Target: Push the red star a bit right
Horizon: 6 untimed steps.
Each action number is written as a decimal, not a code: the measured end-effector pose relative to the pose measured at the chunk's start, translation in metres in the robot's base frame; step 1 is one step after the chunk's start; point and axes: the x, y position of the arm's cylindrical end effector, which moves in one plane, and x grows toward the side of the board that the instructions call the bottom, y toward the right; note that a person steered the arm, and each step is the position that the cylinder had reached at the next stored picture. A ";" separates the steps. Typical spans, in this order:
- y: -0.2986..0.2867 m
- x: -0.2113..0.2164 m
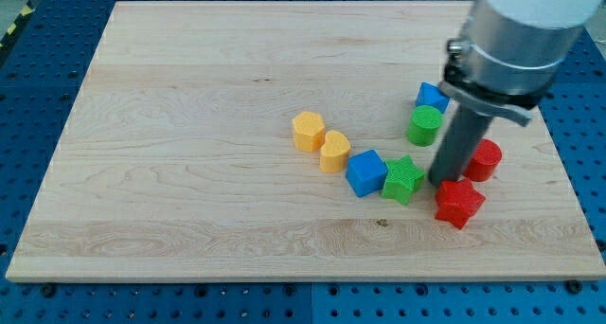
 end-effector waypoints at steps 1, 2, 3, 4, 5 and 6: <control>0.004 0.022; 0.010 0.028; -0.013 0.028; -0.036 0.038; -0.035 0.053; -0.012 0.054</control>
